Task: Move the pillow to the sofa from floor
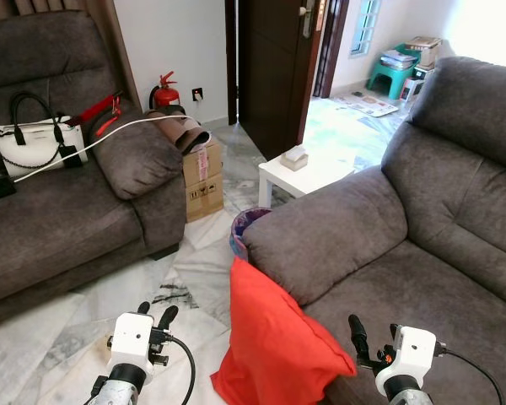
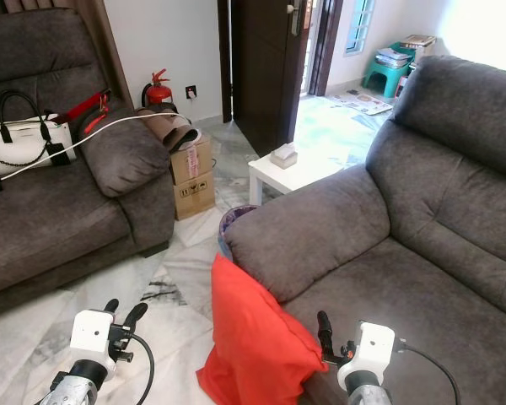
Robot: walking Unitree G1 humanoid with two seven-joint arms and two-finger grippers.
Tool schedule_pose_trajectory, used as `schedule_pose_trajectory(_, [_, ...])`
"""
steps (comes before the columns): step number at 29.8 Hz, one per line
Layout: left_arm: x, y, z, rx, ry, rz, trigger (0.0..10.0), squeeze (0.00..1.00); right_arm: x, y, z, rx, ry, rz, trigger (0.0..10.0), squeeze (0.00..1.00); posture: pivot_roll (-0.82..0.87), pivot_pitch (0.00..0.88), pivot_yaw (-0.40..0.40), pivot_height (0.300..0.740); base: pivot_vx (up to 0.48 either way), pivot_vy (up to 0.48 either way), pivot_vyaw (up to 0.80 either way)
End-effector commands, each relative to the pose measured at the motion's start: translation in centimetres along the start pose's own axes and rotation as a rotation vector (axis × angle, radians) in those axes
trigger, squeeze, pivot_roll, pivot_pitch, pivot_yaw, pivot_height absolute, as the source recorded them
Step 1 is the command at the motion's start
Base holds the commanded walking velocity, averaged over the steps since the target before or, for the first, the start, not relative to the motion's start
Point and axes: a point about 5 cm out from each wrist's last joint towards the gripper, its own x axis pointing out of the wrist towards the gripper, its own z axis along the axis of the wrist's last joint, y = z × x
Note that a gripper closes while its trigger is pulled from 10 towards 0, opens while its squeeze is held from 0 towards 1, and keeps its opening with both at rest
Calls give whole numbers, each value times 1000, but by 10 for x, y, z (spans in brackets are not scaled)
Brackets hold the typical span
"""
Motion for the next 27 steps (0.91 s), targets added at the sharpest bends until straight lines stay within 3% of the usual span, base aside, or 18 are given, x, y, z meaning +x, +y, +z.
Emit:
schedule_pose_trajectory(1, [0,2,1,10,-2,6,10000,0,-1,-1,-1,-14,6,-1,10000,0,8,69,14,662,0,0,0])
schedule_pose_trajectory(27, [1,1,2,1,-2,9,10000,0,1,2,-3,-46,34,27,10000,0,4,70,5,662,0,0,0])
